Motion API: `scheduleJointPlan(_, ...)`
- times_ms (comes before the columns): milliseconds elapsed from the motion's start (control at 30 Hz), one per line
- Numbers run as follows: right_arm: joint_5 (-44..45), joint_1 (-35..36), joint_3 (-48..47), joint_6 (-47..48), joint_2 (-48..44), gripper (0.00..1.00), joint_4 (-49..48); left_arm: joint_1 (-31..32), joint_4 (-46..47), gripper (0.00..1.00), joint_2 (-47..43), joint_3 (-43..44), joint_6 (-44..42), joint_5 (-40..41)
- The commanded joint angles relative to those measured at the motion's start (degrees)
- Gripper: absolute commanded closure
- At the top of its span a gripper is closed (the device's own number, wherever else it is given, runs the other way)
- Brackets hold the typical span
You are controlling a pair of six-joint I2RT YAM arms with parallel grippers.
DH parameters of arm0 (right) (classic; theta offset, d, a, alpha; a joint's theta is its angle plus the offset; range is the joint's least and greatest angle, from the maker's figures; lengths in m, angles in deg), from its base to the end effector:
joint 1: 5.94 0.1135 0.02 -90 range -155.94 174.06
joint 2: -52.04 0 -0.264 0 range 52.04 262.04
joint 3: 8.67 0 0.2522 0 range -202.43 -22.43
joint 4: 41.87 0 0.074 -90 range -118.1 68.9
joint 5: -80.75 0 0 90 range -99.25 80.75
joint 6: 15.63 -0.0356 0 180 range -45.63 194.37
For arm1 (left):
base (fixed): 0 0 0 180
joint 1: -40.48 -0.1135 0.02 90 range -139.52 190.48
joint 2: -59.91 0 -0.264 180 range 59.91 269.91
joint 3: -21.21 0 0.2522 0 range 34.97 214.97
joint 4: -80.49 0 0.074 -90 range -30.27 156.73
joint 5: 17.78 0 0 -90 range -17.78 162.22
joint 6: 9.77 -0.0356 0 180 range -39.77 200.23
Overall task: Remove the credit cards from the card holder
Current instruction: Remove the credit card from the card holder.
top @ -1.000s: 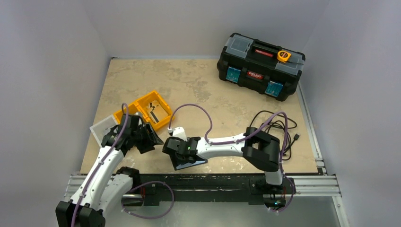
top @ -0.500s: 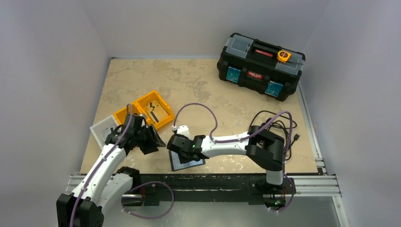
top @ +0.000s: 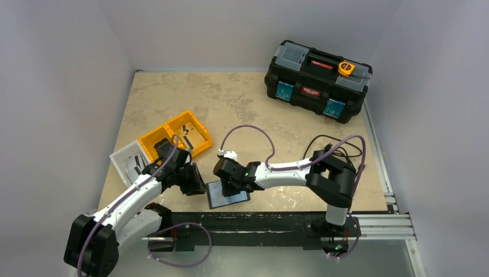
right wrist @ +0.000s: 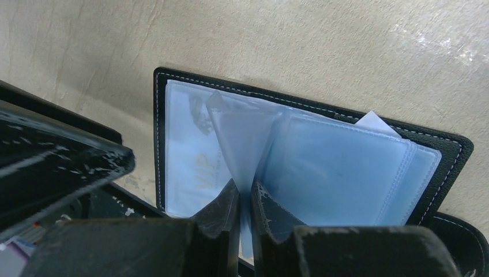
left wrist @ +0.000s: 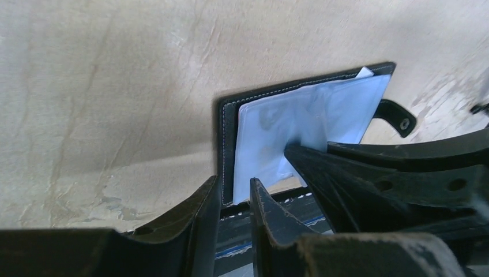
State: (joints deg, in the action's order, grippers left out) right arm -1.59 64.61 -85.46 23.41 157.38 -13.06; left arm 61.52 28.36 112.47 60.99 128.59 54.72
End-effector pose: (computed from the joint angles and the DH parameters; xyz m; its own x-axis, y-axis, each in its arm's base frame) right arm 0.1278 0.3476 0.1555 -0.8839 -0.1911 -0.4269 -0.3558 0.8673 0.3482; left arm 0.1373 -0.0643 0.1696 -0.9065 -0.4150 -0.0782 -0.3251 0.8040 -0.4979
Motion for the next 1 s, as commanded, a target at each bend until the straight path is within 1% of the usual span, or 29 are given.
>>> scheduleJointPlan(0,-2.5,-0.7,3.5,-0.9,0.9,0.92,-2.0,3.7,4.9,0.76,2.4,-1.3,3.1,1.4)
scheduleJointPlan(167,-4.4,-1.9,5.8,-1.3,0.4,0.93,-4.4,6.4,5.8,0.77,6.1,-1.6,3.4,4.6)
scheduleJointPlan(400,-6.4,-3.4,9.0,-1.7,-0.1,0.94,-7.4,8.4,7.5,0.71,9.0,-2.1,3.0,5.8)
scheduleJointPlan(567,-7.1,-3.9,9.9,-1.9,-0.6,0.94,-8.7,9.5,7.8,0.72,10.5,-1.9,3.4,7.5)
scheduleJointPlan(633,-7.4,-4.2,10.0,-1.9,-1.1,0.94,-9.0,10.1,6.1,0.72,9.8,-1.3,3.8,9.5)
scheduleJointPlan(733,-7.4,-4.6,10.2,-1.8,-2.1,0.94,-9.8,10.7,3.6,0.73,6.1,0.1,4.2,11.4)
scheduleJointPlan(833,-8.6,-5.0,10.7,-1.8,-2.1,0.94,-10.8,11.3,1.6,0.73,3.8,2.2,3.7,11.7)
scheduleJointPlan(967,-9.6,-5.3,11.4,-2.1,-1.6,0.95,-12.0,12.6,1.5,0.73,3.4,4.1,3.1,10.5)
